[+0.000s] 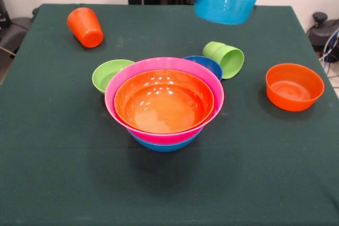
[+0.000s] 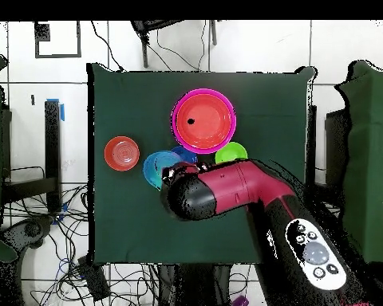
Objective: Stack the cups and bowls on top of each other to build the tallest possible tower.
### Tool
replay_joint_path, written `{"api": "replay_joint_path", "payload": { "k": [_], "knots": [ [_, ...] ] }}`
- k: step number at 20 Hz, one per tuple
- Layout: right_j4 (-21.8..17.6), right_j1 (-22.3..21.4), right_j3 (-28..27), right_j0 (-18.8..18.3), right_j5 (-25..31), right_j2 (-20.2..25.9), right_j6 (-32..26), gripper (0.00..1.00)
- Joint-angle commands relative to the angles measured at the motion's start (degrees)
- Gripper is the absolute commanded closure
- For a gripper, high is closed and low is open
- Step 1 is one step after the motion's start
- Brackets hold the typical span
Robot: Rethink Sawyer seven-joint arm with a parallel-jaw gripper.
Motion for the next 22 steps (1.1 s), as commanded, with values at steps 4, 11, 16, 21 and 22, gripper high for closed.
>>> {"api": "replay_joint_path", "payload": {
  "k": [4, 11, 16, 21, 22],
  "knots": [
    [-6.78, 10.53, -10.56, -0.18, 6.87, 4.74, -17.05, 1.0],
    [-7.36, 14.69, -17.23, -0.94, 11.74, 6.76, -21.7, 1.0],
    [-6.34, 17.08, -21.23, -0.91, 14.28, 6.92, -21.7, 1.0],
    [-5.08, 17.3, -23.78, -1.53, 17.47, 7.66, -22.37, 1.0],
    [-4.98, 17.43, -24.5, -1.75, 18.24, 7.92, -23.07, 1.0]
  ]
}}
